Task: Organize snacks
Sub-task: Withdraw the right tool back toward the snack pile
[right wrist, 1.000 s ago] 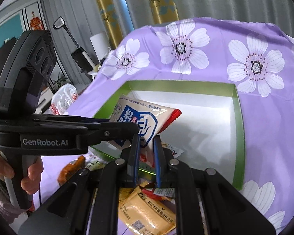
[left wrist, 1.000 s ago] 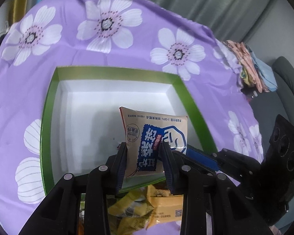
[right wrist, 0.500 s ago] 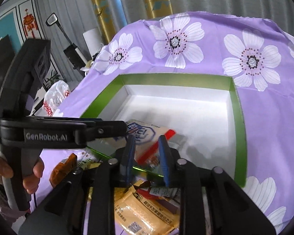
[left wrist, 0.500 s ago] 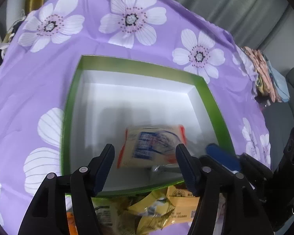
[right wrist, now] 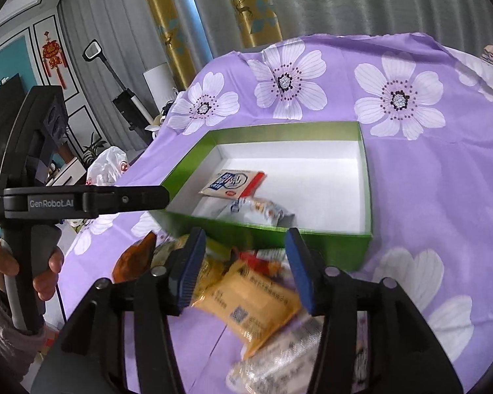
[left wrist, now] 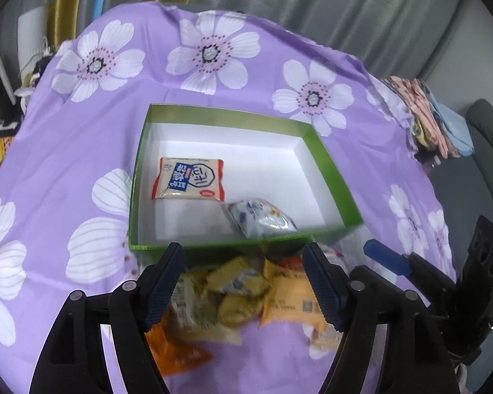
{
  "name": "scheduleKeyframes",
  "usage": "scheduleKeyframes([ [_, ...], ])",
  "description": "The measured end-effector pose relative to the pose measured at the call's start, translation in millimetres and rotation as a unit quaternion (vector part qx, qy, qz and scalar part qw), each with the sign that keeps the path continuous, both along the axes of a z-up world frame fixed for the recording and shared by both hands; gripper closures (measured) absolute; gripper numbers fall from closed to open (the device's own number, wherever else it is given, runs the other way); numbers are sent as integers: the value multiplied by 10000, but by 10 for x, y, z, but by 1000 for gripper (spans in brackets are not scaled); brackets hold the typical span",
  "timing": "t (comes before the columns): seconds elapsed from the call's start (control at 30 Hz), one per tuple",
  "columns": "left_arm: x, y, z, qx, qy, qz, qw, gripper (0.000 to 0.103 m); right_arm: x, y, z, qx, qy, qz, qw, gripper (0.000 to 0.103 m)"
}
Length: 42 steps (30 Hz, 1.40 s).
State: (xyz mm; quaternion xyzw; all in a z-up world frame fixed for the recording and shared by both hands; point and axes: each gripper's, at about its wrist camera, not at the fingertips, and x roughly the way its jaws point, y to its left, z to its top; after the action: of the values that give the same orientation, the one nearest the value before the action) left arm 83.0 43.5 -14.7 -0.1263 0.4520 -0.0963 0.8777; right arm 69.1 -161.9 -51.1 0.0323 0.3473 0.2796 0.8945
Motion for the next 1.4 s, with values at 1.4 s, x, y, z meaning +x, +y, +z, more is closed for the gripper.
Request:
scheduleKeyframes([
  [1.4,-1006,-387,-224,-221,656,-289,9972,8,-898,-620,-149,-232,417,-822,9955,20],
])
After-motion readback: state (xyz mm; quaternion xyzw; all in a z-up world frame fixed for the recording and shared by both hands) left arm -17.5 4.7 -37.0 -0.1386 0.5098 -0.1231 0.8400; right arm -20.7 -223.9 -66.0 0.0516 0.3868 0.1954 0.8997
